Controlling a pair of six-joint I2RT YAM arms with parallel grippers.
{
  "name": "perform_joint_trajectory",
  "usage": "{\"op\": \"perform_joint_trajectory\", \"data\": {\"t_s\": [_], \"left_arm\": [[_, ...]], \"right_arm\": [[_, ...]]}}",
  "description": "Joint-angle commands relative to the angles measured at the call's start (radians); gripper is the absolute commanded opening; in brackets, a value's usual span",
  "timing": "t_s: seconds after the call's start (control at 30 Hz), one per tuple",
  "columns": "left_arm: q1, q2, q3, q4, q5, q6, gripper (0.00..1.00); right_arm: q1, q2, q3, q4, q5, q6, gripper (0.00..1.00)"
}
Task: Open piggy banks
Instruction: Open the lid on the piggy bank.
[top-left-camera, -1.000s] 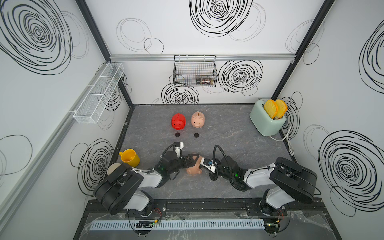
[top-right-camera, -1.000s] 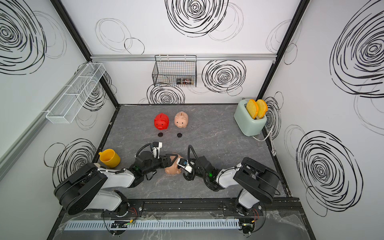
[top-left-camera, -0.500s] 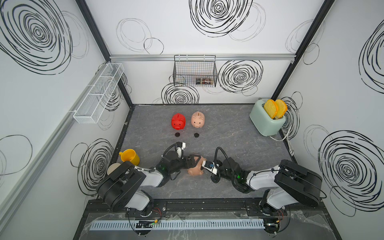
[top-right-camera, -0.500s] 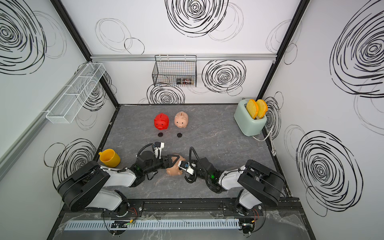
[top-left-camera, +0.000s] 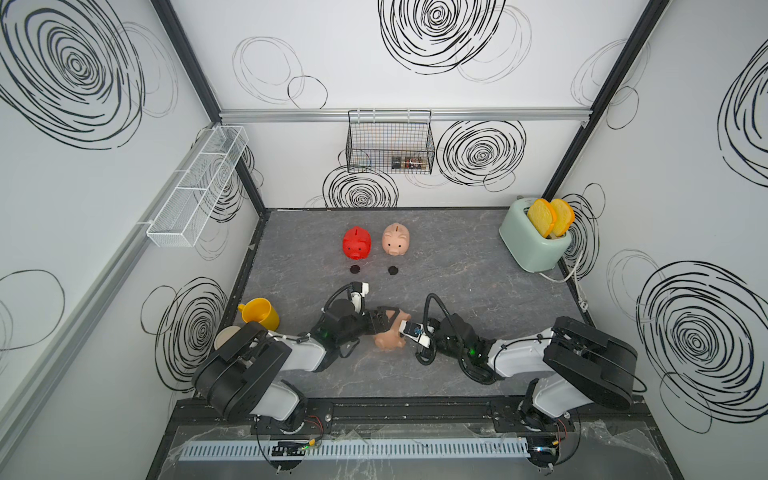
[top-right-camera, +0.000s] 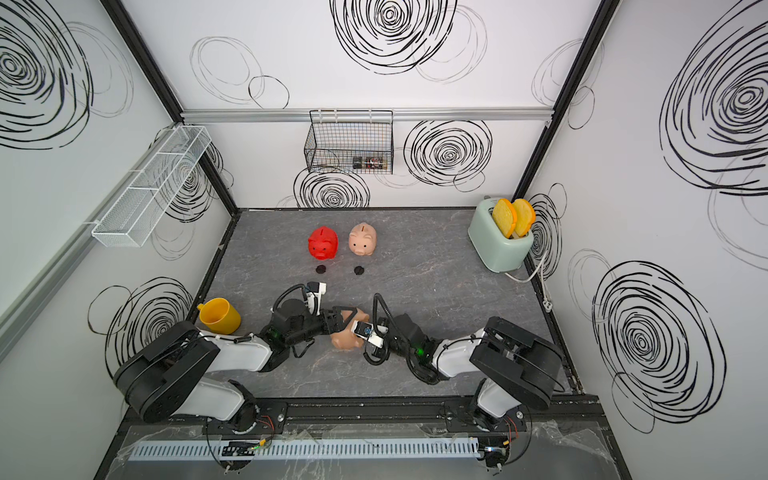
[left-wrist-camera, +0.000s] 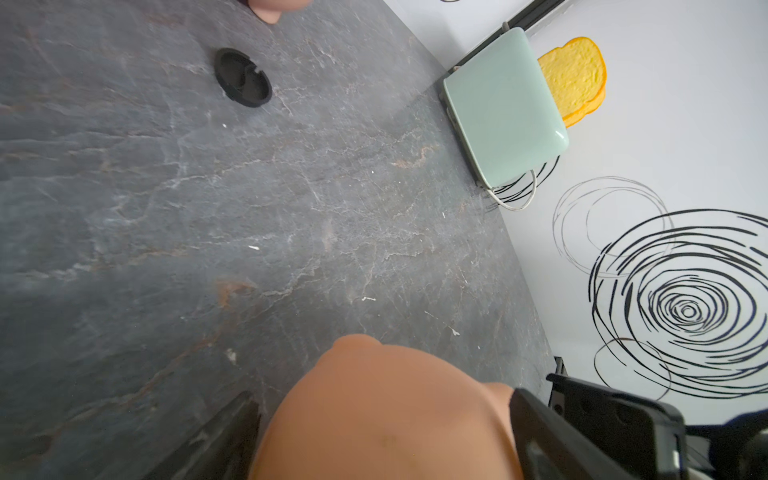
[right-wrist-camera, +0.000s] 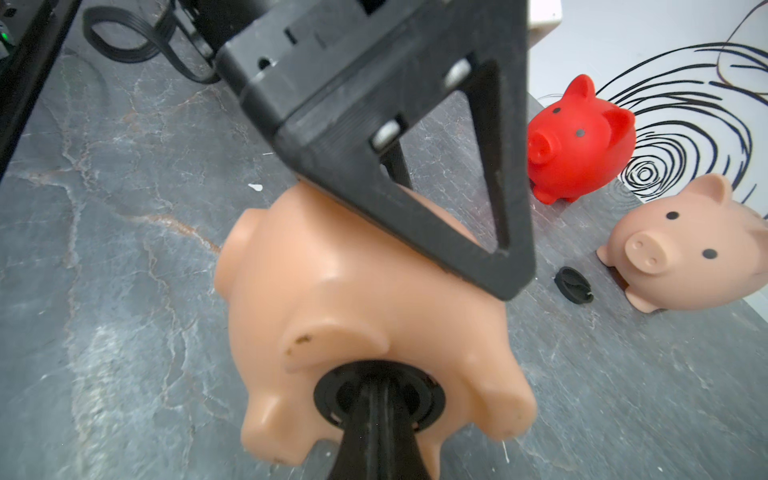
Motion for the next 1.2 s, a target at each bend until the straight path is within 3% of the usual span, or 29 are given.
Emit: {"op": "perform_joint_trajectory", "data": {"t_s": [0.0, 0.77, 1.17], "left_arm": [[0.035, 0.037, -0.011, -0.241, -0.018, 0.08, 0.96], [0.029, 0.029, 0.017, -0.28, -0.003, 0.108, 0.96], [0.012, 0.023, 0.037, -0.309, -0.016, 0.122, 0.96]], "right_arm": [[0.015, 0.03, 0.05, 0.015, -0.034, -0.028, 0.0], [-0.004, -0.114, -0.049, -0.008, -0.02, -0.002, 0.0], [-0.043, -0.261, -0.104, -0.079, -0.012, 0.262, 0.0]]}}
